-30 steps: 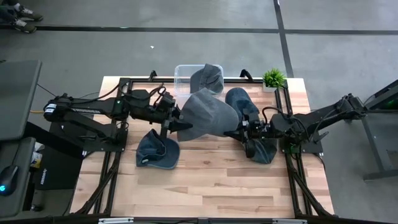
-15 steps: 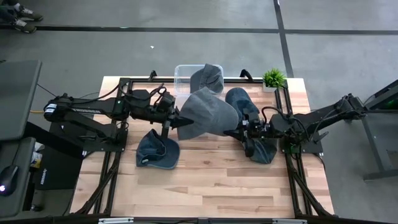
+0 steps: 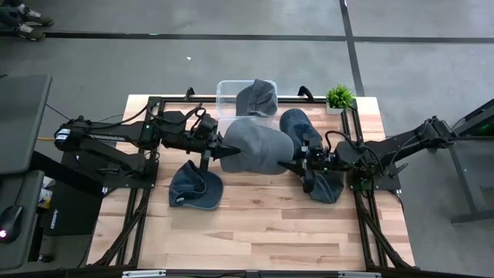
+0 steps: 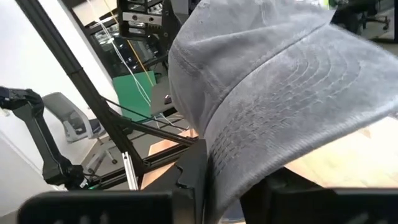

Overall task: Pick & Place hat
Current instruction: Put the gray cap into the top transparent bin

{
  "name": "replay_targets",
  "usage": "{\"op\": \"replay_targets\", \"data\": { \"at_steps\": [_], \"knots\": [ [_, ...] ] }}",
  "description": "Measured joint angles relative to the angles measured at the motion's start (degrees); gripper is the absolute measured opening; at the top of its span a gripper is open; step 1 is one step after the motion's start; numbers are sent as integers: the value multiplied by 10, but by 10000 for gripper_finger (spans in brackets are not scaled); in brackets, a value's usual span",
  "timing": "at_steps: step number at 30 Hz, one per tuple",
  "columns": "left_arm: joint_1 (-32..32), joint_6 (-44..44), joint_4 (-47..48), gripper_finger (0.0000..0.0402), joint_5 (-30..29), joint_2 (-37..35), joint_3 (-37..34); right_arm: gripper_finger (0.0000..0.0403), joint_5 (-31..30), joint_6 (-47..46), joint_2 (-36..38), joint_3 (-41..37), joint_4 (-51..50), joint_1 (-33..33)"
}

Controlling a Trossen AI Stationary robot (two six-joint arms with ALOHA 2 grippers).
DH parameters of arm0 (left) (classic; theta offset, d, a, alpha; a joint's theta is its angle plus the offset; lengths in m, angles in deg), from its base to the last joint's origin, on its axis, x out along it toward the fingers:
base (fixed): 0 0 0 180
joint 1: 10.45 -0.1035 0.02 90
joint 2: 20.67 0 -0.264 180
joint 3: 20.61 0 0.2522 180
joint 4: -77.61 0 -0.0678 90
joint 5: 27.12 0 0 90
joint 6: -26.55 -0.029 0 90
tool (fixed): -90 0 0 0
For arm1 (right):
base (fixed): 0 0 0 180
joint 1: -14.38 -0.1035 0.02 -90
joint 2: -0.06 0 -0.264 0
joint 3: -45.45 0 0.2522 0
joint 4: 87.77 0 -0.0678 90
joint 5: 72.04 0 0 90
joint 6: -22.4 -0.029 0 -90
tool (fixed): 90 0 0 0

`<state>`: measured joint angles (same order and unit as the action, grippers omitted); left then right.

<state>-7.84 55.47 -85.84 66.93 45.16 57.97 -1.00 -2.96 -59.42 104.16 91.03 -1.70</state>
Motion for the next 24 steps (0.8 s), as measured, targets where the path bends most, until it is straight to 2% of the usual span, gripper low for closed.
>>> {"op": "replay_targets", "data": {
  "at_steps": [4, 11, 15, 19, 24],
  "knots": [
    [0, -2, 1, 1, -1, 0, 0, 101, 0, -22, 0, 0, -22, 0],
    [0, -6, 4, 1, -6, 0, 0, 158, 0, -76, 26, 0, -158, 0],
    [0, -2, 7, 1, -15, 0, 0, 182, 0, -78, 53, 0, -210, 0],
    [-1, 23, 18, 1, -46, 0, 0, 192, 1, -58, 82, 0, -226, 0],
    [-26, 78, 27, 0, -86, 0, 0, 192, 4, -16, 94, 0, -196, 0]
  ]
}}
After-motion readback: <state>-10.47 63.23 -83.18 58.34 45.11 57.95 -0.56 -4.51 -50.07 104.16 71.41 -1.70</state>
